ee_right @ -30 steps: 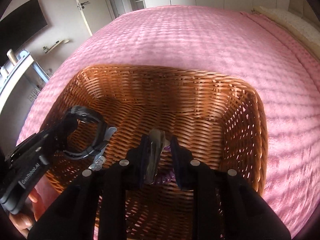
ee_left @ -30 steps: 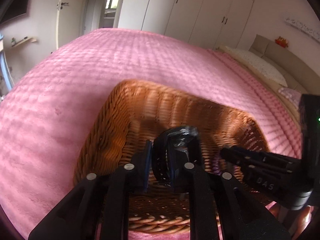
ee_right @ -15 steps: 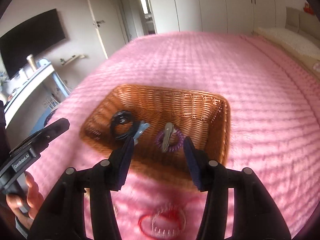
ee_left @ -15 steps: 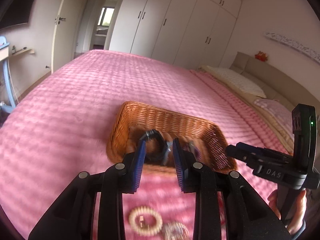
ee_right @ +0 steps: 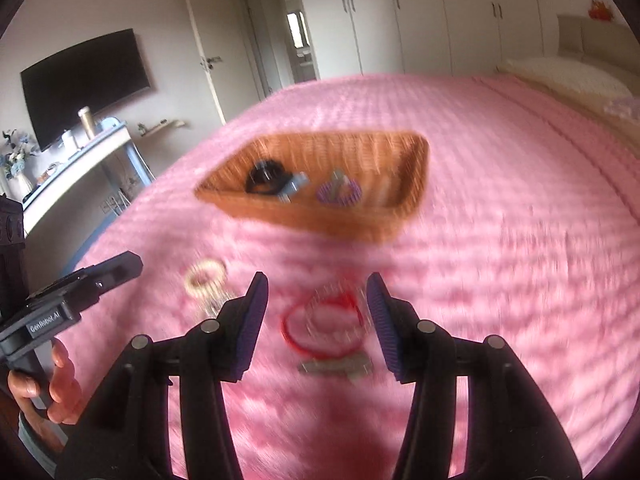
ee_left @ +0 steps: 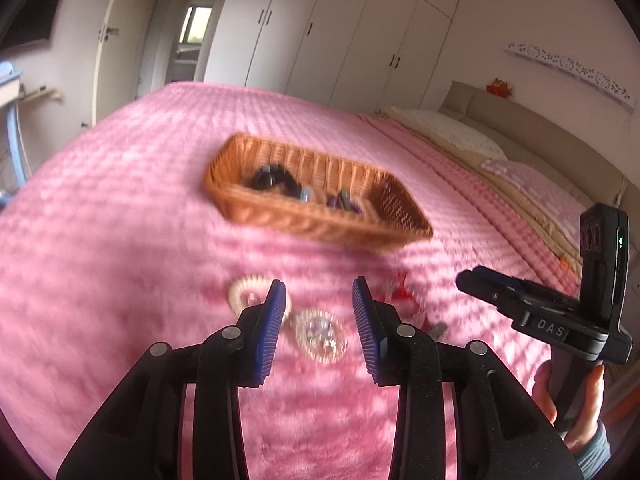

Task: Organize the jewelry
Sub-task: 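Lift both tools out of the basket back toward the jewelry, then grasp the clear crystal bracelet with the left tool while the right grasps another grey hair clip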

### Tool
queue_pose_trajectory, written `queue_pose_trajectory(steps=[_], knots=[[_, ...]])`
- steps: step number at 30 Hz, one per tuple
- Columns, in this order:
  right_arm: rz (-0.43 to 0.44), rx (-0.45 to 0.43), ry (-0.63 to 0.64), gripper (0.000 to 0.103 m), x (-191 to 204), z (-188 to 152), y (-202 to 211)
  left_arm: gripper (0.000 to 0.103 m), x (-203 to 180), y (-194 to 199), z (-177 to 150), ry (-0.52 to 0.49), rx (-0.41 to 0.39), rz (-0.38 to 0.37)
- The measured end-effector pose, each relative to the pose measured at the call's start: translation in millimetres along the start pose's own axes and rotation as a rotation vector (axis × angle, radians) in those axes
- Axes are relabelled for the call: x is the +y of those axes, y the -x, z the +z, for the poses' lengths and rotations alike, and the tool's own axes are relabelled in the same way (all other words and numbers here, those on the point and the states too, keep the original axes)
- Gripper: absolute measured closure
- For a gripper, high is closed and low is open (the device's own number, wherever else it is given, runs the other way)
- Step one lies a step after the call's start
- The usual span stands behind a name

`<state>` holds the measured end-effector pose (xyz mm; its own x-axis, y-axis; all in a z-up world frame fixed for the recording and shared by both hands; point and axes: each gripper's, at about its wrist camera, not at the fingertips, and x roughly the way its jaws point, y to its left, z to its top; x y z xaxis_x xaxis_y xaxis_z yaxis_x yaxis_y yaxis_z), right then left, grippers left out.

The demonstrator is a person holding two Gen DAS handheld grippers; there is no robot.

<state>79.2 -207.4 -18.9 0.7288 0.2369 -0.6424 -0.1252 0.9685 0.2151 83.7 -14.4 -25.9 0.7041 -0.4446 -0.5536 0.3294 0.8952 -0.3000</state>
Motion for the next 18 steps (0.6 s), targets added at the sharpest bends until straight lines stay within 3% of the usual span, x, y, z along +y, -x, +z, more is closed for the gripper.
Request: queue_pose_trajectory(steps=[6, 11, 18], knots=[[0.026, 0.082, -0.064, 0.055, -22, -24, -23, 0.069, 13, -29, -22, 0.039, 0.064, -0.01], [0.054, 0.142, -0.085, 0.055, -23, -25, -40, 0.069, 18, -49, -24, 0.072, 0.128, -0.041], [0.129, 0.199, -0.078, 0.066, -21, -31, -44, 0.071, 29, -64, -28, 0.13, 0.185, -0.086]])
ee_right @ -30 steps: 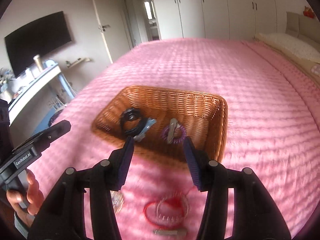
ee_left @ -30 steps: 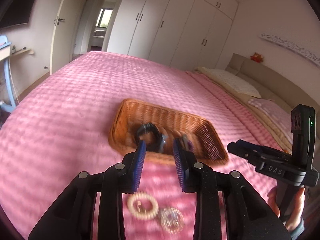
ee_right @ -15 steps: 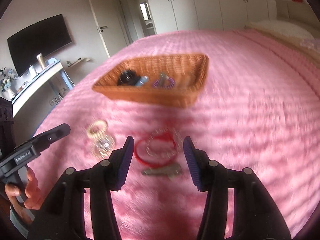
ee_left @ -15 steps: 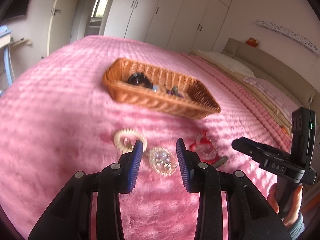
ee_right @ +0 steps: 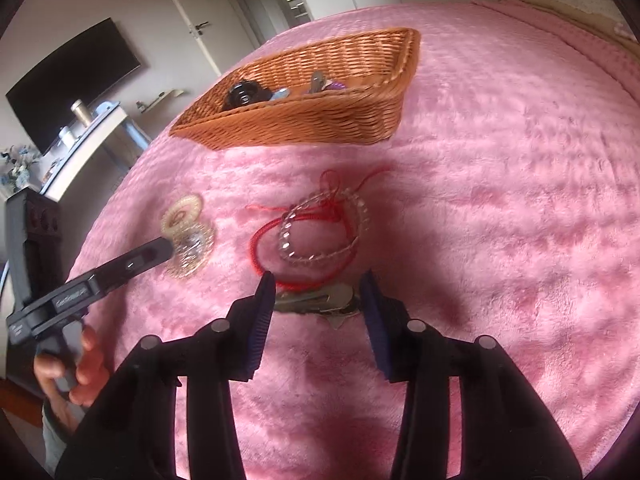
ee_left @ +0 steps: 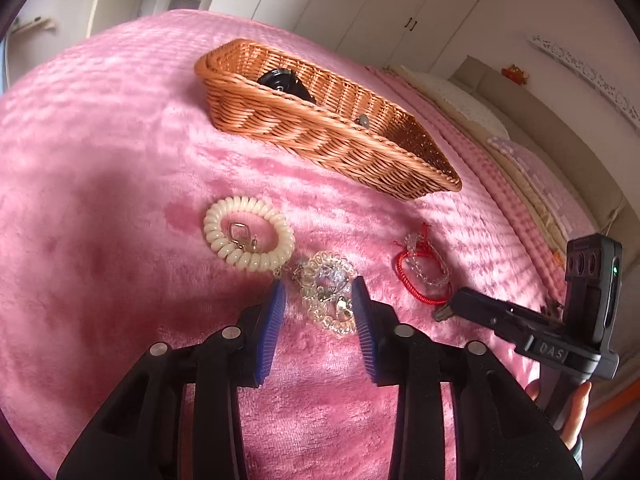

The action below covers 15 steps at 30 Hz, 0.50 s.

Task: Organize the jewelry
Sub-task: 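Grasp the clear crystal bracelet with the left tool while the right grasps another grey hair clip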

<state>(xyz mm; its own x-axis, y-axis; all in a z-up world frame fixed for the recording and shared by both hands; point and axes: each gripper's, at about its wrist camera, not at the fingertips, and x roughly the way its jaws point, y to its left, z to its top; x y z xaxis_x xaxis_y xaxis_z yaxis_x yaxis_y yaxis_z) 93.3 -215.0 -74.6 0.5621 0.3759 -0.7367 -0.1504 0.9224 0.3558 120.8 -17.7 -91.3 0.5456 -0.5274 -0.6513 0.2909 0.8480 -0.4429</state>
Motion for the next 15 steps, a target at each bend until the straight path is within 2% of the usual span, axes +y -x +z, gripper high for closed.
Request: queue_pose_trajectory(steps=[5, 7, 8, 11, 15], knots=[[0.053, 0.034, 0.081, 0.066, 23, -14, 5, 0.072, -5, -4, 0, -0.02, 0.01, 0.02], [0.082, 0.044, 0.139, 0.066, 38, -22, 8, 0.079, -5, -5, 1, -0.023, 0.009, 0.034], [0.083, 0.043, 0.163, 0.066, 43, -25, 10, 0.086, -5, -7, 1, -0.021, 0.015, 0.04], [0.052, 0.018, 0.181, 0.066, 46, -25, 15, 0.093, -5, -9, 1, -0.022, 0.013, 0.053], [-0.037, 0.001, 0.194, 0.066, 44, -21, 10, 0.095, -5, -5, -1, -0.031, -0.002, 0.061]])
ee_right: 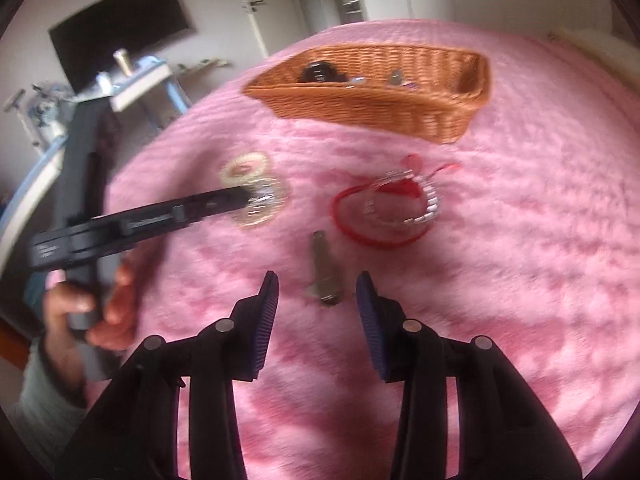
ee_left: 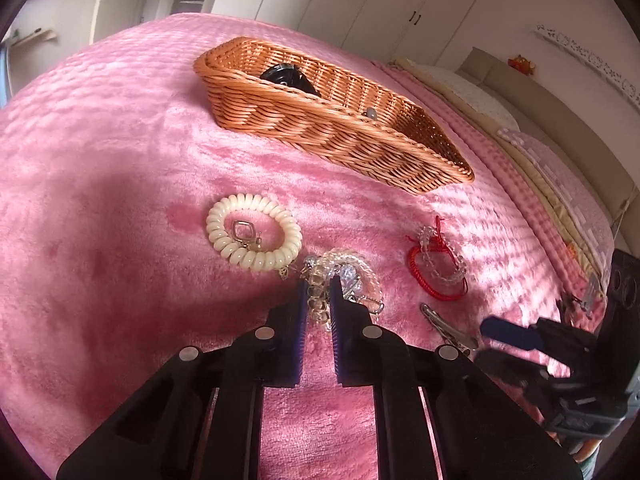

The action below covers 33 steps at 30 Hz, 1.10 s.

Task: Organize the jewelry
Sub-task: 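Grasp the clear crystal bracelet with the left tool while the right grasps another grey hair clip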

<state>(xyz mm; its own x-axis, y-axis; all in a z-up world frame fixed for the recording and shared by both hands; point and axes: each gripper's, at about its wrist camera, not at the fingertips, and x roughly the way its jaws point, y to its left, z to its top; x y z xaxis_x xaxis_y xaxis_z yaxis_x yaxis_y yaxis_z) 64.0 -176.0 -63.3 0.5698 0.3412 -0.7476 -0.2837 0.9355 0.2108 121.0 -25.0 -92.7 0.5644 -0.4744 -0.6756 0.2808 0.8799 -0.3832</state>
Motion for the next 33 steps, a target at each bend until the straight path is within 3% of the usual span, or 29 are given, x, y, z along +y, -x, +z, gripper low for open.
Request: queue_pose_trajectory(steps=[7, 8, 9, 11, 17, 33], knots=[[-0.07, 0.032, 0.036, 0.066, 13, 5, -22, 0.095, 1, 18, -4, 0.001, -0.078, -0.064], [-0.09, 0.034, 0.045, 0.068, 15, 4, -25, 0.095, 0, 20, -4, 0.001, -0.085, -0.068], [-0.098, 0.034, 0.053, 0.079, 16, 3, -26, 0.095, 0, 22, -4, 0.001, -0.092, -0.074], [-0.11, 0.027, 0.073, 0.089, 20, 2, -25, 0.095, 1, 25, -5, 0.006, -0.105, -0.085], [-0.142, -0.007, 0.099, 0.089, 25, -2, -17, 0.095, 1, 27, -4, 0.009, -0.114, -0.1], [-0.126, -0.157, -0.07, 0.089, -4, 9, 18, 0.095, -5, 39, -5, -0.021, -0.161, -0.079]])
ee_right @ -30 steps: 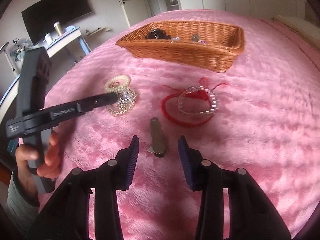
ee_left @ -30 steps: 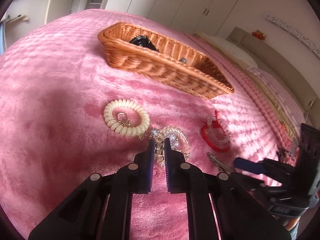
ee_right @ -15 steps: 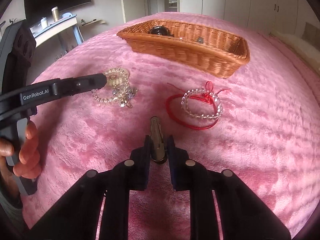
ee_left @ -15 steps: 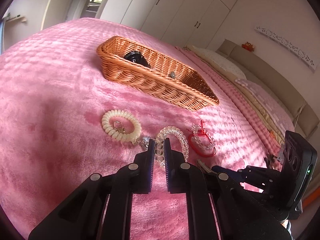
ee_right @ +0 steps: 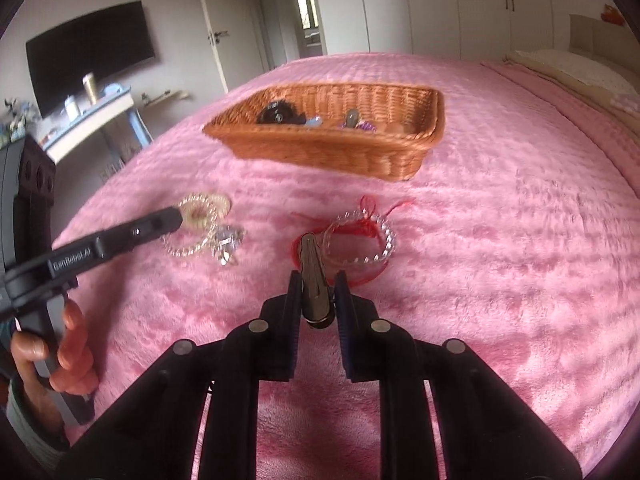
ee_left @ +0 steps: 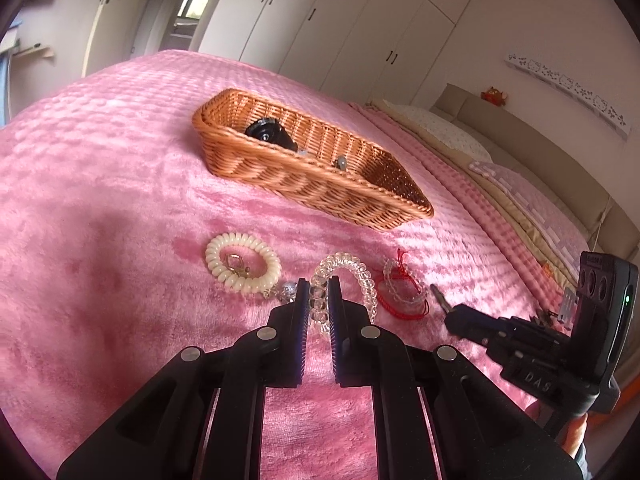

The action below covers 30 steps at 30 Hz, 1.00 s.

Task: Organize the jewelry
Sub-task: 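Grasp the clear crystal bracelet with the left tool while the right grasps another grey hair clip, then carry the bracelet and clip into the basket and open both tools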

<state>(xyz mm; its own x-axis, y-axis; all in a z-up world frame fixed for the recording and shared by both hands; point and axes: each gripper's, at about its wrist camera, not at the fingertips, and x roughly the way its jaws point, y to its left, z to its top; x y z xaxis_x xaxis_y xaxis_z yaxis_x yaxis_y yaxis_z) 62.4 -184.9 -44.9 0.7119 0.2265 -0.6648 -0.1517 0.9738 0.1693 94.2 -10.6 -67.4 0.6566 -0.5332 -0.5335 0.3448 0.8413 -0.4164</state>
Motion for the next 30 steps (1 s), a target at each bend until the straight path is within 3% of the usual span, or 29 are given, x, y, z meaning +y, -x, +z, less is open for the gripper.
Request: queue_pose_trajectory(steps=[7, 15, 20, 24, 27, 30], knots=[[-0.013, -0.062, 0.002, 0.089, 5, 51, 10, 0.095, -20, 22, 33, -0.05, -0.05, 0.051], [-0.068, -0.139, 0.077, 0.089, 21, 124, -2, 0.095, -45, 23, 107, -0.148, -0.132, 0.148], [-0.086, -0.121, 0.024, 0.089, 11, 161, -35, 0.095, -41, -15, 139, -0.146, -0.153, 0.161], [-0.075, -0.056, -0.033, 0.089, -11, 183, -82, 0.095, -32, -55, 152, -0.139, -0.151, 0.192], [-0.102, -0.001, -0.065, 0.089, -26, 189, -114, 0.095, -25, -88, 158, -0.15, -0.127, 0.219], [-0.129, 0.045, -0.071, 0.089, -33, 190, -137, 0.095, -21, -111, 160, -0.146, -0.093, 0.199]])
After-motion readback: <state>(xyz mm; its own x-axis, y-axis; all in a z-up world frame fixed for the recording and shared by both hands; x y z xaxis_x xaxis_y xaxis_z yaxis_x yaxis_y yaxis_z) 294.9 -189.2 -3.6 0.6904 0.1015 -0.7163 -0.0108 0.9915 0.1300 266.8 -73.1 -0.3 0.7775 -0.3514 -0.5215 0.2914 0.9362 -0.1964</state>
